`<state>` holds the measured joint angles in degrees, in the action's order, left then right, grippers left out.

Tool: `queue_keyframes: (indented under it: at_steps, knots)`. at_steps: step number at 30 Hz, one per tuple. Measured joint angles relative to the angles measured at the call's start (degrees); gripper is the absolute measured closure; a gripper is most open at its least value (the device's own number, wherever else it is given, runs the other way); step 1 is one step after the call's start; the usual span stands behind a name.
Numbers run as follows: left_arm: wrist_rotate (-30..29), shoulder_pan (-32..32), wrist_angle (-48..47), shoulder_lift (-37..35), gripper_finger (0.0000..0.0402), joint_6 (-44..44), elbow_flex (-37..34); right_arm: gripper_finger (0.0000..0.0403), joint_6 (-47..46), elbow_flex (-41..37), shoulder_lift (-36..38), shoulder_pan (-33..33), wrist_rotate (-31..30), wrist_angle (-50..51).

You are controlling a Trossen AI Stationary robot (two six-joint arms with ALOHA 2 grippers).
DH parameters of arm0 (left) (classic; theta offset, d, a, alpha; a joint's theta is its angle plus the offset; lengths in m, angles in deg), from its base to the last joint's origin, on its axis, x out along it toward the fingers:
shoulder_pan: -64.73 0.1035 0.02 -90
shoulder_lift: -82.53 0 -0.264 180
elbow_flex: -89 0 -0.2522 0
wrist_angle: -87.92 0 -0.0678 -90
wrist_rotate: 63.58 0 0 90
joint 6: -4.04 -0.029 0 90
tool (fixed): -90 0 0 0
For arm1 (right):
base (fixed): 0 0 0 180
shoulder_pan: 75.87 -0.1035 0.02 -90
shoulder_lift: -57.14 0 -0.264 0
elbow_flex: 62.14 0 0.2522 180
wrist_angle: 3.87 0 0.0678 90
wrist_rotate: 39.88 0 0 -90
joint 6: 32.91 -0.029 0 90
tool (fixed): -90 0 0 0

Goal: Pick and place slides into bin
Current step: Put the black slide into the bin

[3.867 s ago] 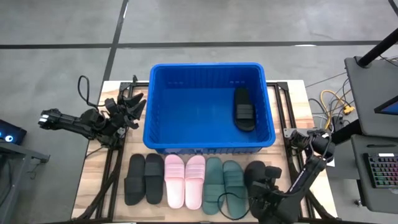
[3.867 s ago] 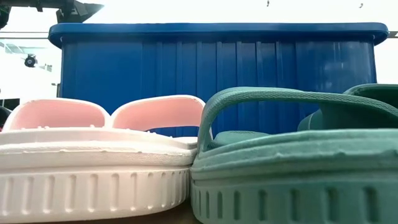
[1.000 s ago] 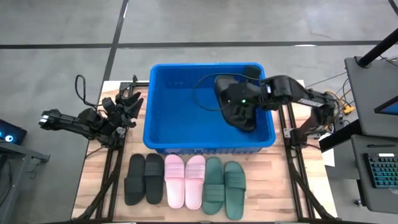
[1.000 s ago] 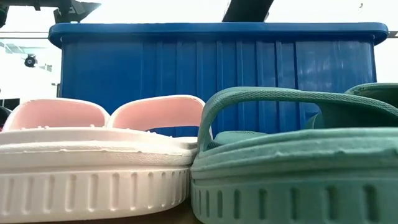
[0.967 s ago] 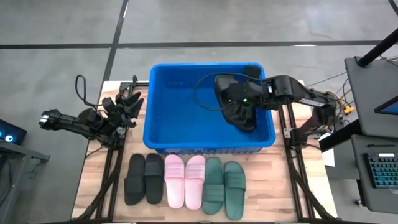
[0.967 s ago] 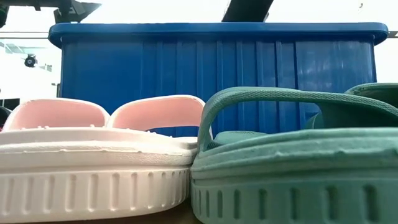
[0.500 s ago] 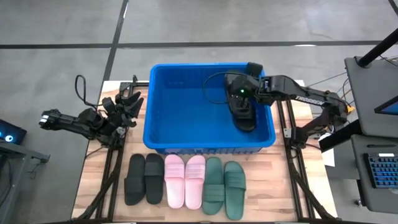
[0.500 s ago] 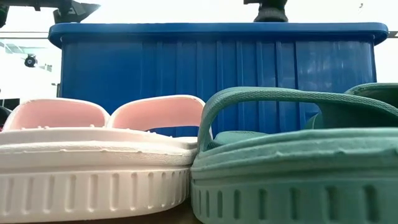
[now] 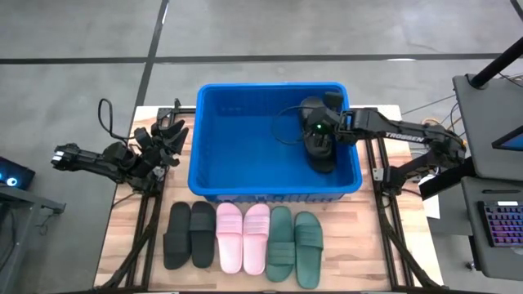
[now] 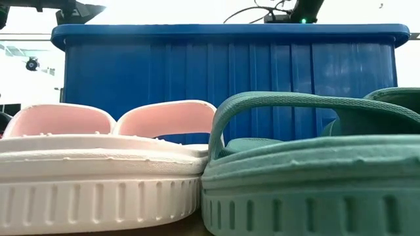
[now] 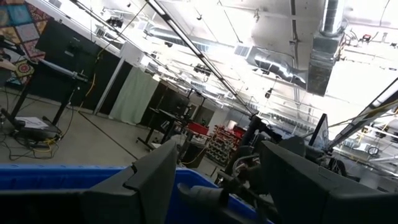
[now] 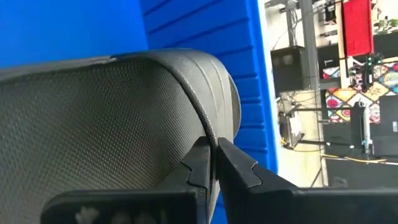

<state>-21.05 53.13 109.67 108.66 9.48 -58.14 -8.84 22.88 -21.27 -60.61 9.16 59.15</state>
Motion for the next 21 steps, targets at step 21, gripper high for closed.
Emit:
queue_keyframes:
  at_steps: [21]
  knots:
    - [0.02,0.0,0.0,-0.07,0.0185,0.1,0.0,0.0392,7.72,-12.04,-0.87,5.92,-0.38,-10.03]
